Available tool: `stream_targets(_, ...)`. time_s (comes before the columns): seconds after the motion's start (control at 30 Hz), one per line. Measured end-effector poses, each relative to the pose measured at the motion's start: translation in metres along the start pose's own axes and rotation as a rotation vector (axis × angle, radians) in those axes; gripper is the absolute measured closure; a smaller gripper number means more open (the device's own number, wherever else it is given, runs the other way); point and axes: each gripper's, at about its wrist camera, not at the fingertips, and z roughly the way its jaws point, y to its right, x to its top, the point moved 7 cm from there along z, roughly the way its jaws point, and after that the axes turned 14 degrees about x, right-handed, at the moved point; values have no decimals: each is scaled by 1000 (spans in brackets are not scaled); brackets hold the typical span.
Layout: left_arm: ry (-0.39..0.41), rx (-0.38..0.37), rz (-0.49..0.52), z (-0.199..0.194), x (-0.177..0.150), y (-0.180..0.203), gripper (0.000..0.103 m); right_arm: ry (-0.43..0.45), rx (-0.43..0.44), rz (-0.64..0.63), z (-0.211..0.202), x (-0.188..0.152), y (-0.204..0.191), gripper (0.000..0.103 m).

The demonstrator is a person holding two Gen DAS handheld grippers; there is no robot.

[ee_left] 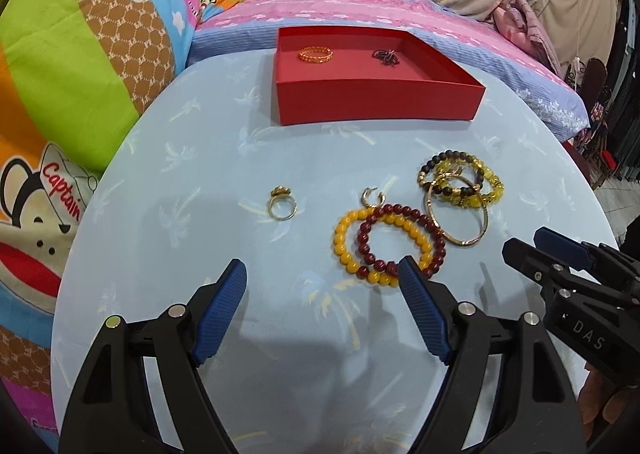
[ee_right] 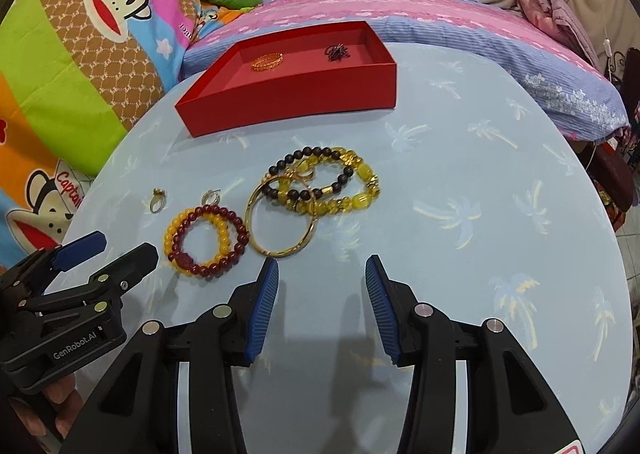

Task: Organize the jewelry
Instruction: 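Withdraw both open tools from the tray back over the table, then move the right tool to the thin gold bangle while the left tool approaches the dark-red bead bracelet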

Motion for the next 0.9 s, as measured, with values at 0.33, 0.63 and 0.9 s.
stream_targets(0.33,-28,21,-48,9,-9,-19,29,-16,5,-29,21,3,-13,58)
stream_targets(0.63,-37,39,-78,17,-2,-31,29,-9,15,14,35,17,-12,58)
stream_targets(0.9,-38,25,-76,24,5,-26,29,-1,-2,17,47,29,-20,51)
